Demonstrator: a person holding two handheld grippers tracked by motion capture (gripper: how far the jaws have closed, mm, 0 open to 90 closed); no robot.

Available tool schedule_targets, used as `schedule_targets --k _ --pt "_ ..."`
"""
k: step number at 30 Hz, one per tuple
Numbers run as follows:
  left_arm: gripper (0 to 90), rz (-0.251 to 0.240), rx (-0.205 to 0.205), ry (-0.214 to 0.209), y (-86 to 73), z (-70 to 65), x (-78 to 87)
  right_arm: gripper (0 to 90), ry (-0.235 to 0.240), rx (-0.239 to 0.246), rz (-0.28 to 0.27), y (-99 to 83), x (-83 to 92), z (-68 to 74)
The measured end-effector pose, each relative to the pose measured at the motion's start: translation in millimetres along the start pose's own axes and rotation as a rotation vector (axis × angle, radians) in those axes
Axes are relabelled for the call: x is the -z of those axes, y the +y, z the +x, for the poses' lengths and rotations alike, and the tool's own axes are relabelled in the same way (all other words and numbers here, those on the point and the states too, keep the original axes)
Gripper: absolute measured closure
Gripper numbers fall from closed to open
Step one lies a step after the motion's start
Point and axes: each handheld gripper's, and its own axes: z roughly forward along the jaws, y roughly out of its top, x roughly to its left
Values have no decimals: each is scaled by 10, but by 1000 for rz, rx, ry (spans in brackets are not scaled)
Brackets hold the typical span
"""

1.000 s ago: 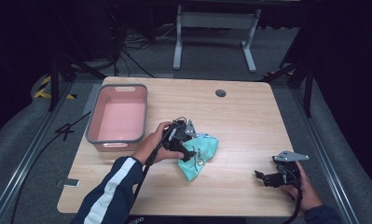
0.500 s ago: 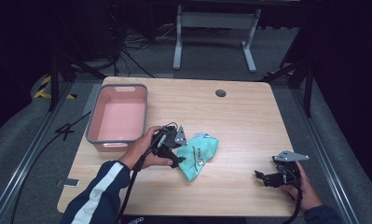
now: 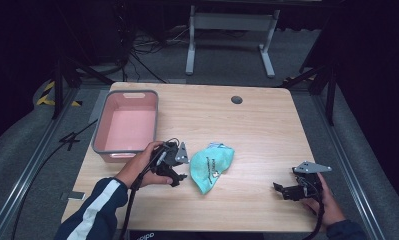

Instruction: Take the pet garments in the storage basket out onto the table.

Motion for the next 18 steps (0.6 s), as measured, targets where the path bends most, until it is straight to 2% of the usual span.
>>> schedule_targets --k 8,11,14,15,16,18 --pt "213 15 10 8 -225 -13 35 6 -1 0 0 0 0 0" --pt "203 17 22 28 -325 -20 54 6 -1 -1 -1 -1 0 1" --pt "204 10 39 17 -407 -12 79 6 -2 -1 -1 -2 0 2" --pt "204 8 47 29 -486 -13 92 6 -2 -1 -1 -2 0 2" --pt "204 12 53 19 -537 -8 98 5 -2 -1 -1 -1 0 2" --pt "206 16 58 29 -610 -23 100 6 -2 -1 -1 -1 0 2"
